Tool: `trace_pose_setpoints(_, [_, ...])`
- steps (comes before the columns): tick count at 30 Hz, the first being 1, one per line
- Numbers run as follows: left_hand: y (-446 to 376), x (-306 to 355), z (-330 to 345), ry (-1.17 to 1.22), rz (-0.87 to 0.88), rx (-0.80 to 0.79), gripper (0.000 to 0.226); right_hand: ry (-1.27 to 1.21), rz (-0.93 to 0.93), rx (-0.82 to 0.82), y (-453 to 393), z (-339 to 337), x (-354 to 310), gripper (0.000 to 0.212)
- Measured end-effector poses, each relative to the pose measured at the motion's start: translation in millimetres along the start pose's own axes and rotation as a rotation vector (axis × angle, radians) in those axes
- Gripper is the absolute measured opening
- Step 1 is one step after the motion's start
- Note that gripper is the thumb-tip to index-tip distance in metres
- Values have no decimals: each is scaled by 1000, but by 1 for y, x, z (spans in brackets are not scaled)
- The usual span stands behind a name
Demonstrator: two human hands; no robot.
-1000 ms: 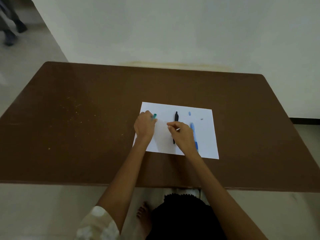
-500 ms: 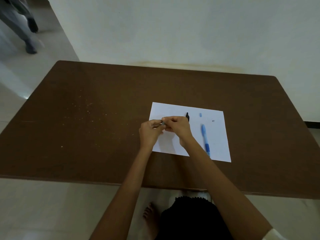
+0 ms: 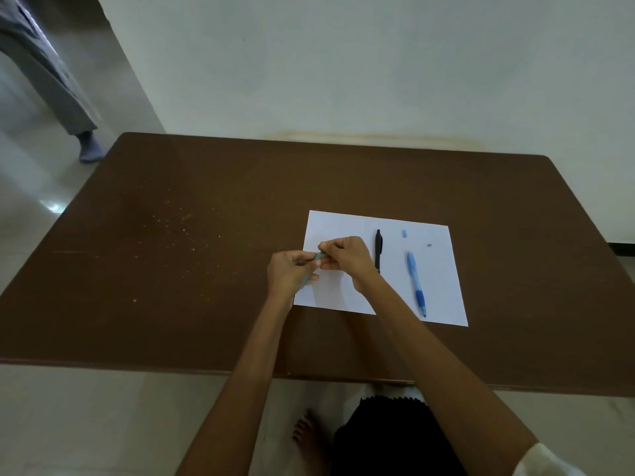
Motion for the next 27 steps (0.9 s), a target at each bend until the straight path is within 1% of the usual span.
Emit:
trace_pose_setpoints(2, [1,-3,-2,35,-22,19,28,49,-17,53,-5,0,0,22])
trace_pose_setpoints(4, [4,-5,-2,81,-39,43,28,230,-83,109,-10,-1,2,25])
trace_pose_setpoints(6, [6,-6,-2,171,-76,64,25,446,-175,103,-13,1,4,25])
trace_pose_setpoints(8, [8,-5,-3,268,-111,68,22,599,-237,68,-14,5,7,25])
trace_pose_setpoints(10, [9,-3,-4,320,-123,69,22,672,-278,61,-15,7,11,26])
trace_pose_setpoints(13, [8,1,-5,341,-92,71,27,682,-304,66,-18,8,14,27])
trace_pose_setpoints(15, [8,2,-6,355,-81,78,30,637,-296,66,-17,5,12,28])
trace_pose_setpoints(17, [9,2,-6,391,-77,93,28,523,-278,124,-10,0,11,28])
trace_pose_setpoints(19, [12,2,-3,429,-70,87,24,307,-220,211,5,-5,15,27])
trace_pose_setpoints(20, [15,3,0,456,-67,80,23,200,-182,223,15,-5,19,25])
trace_pose_setpoints(22, [22,5,10,520,-60,72,24,58,-116,171,39,-2,30,22])
trace_pose_setpoints(24, [29,6,22,571,-49,57,24,-46,-68,117,57,2,40,25])
trace_pose_setpoints(27, [43,12,41,656,-52,17,23,-254,5,178,69,-2,47,25])
Point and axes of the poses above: each hand's wrist, its own y-axis away from the middle knuckle, its own z-axis out of the palm, x = y × z, the point moved 1 cm from there along -y, towards the middle knuckle, and after that the axes turned 5 degrees about y, right-handed, at the moved point
